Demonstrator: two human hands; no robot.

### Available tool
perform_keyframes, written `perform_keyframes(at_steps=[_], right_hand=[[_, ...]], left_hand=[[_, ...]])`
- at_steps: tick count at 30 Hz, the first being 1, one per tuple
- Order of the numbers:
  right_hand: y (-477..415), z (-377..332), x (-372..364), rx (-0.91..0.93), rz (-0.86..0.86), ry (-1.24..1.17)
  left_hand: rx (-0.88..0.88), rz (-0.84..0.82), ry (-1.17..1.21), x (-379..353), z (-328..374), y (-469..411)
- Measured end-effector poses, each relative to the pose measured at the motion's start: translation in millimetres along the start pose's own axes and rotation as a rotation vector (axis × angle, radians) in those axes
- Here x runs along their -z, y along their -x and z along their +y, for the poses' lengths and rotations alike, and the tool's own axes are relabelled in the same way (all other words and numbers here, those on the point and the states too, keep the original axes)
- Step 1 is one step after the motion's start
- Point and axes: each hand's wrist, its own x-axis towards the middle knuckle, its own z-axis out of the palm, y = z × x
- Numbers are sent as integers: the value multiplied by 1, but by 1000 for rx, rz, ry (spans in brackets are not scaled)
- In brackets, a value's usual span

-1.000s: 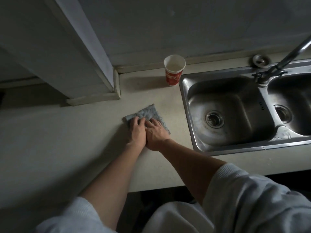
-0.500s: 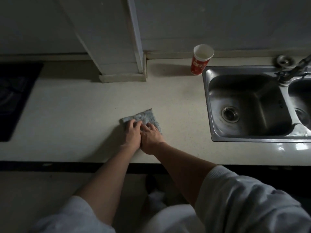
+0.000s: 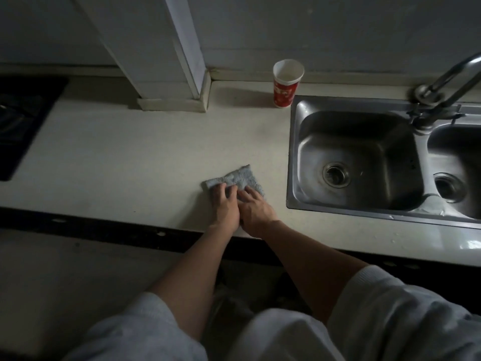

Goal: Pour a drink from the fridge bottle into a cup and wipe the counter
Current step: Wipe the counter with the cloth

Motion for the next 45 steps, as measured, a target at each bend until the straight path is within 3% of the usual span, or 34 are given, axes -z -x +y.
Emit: perform_keyframes(at_steps=[7, 11, 17, 23, 27, 36, 41, 45], right_hand=[[28, 90, 12, -164, 18, 38], [30, 105, 12, -161, 9, 76], [20, 83, 7, -113, -12, 92], [-32, 33, 7, 27, -74, 87], [-70, -1, 13, 93, -27, 71], [-173, -54, 39, 56, -55, -69], [-213, -36, 40, -14, -4, -70], [-211, -1, 52, -84, 55, -98]], left_hand=[[-165, -65, 54, -28, 98, -13], [-200, -50, 32, -36, 112, -18], [-181, -34, -14, -25, 90, -17], [-10, -28, -33, 5, 29, -33], [49, 3, -43, 30, -14, -57], [111, 28, 12, 69, -91, -142], [103, -19, -46, 81, -77, -183], [-28, -5, -41, 72, -43, -205]])
